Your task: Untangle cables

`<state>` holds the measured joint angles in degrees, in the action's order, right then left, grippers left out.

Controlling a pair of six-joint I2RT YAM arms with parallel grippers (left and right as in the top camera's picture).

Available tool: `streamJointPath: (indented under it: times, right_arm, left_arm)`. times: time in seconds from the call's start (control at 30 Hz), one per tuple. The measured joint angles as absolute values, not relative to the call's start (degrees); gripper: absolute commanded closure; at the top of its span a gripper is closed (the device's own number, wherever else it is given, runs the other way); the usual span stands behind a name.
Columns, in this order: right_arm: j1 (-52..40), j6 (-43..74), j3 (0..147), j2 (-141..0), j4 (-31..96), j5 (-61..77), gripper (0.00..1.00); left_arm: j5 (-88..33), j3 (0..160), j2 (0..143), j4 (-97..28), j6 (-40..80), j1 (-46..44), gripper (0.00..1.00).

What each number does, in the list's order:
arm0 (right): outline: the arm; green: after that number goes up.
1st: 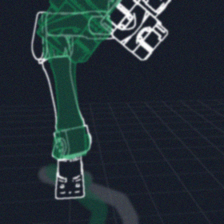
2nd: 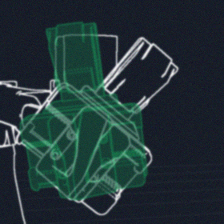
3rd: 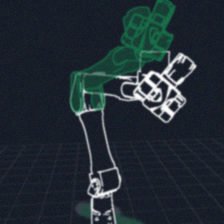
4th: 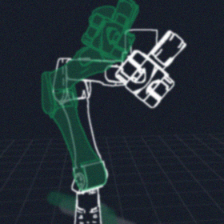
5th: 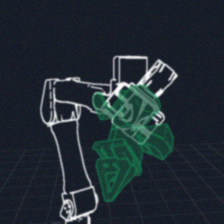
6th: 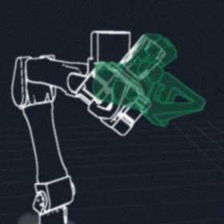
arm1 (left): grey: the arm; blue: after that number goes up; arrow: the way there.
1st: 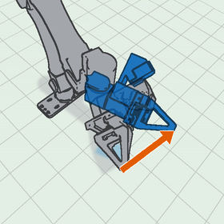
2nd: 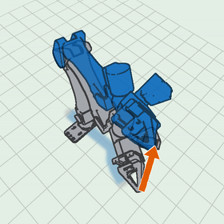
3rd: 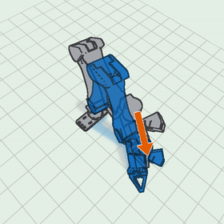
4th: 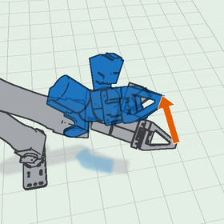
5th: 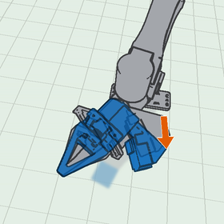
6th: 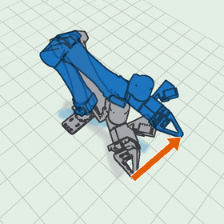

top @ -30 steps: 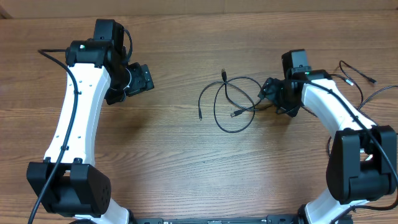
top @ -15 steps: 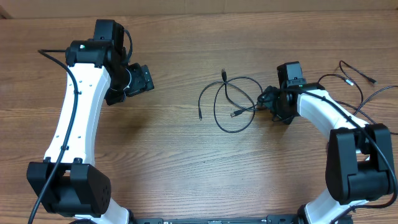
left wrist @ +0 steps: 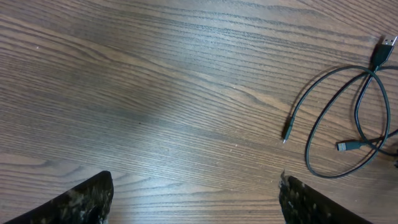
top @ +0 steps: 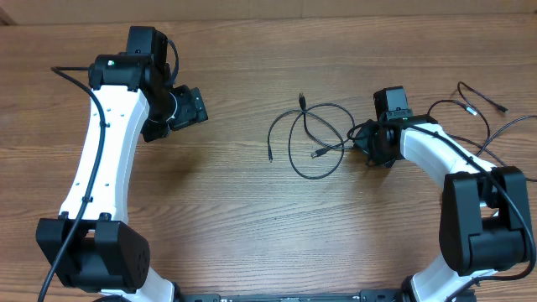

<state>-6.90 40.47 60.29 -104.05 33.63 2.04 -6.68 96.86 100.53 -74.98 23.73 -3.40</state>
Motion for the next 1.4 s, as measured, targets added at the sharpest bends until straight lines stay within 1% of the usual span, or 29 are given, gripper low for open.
streamJointPath:
  times: [0.13,0.27,0.37,0.47,0.77,0.93,1.03,1.17,1.33,1.4]
  right_arm:
    - [-6.9,40.5,60.3,-104.0,34.3,2.5,0.79]
    - [-6.9,40.5,60.3,-104.0,35.6,2.7,0.83]
    - [-6.9,40.6,60.3,-104.0,36.6,2.7,0.89]
    - [-6.9,40.6,60.3,-104.0,36.9,2.8,0.96]
    - [-6.9,40.6,60.2,-104.0,38.7,5.2,0.96]
    - [-6.9,37.3,60.6,-104.0,44.9,8.1,0.96]
    - [-6.9,34.0,63.0,-103.4,50.9,9.2,0.96]
    - [-6.9,29.0,70.3,-99.7,57.3,9.9,0.96]
    - [-6.9,23.5,83.8,-94.2,64.1,10.3,0.96]
    - [-6.9,21.8,88.0,-92.7,65.1,10.3,0.96]
  left_arm:
    - [-6.7,96.9,100.5,-75.0,23.7,-3.4,0.15]
    - [-6.7,96.9,100.5,-75.0,23.7,-3.4,0.16]
    - [-6.7,96.9,100.5,-75.0,23.7,-3.4,0.16]
    - [-6.7,96.9,100.5,-75.0,23.7,-3.4,0.16]
    - [-6.7,96.9,100.5,-75.0,23.7,-3.4,0.15]
    - [-6.7,96.9,100.5,-75.0,23.7,-3.4,0.15]
    - [-6.7,96.9,100.5,-75.0,23.6,-3.4,0.15]
    - [-6.7,96.9,100.5,-75.0,23.6,-3.4,0.15]
    - [-6.7,96.9,100.5,-75.0,23.6,-3.4,0.15]
    - [-6.7,96.9,100.5,-75.0,23.6,-3.4,0.15]
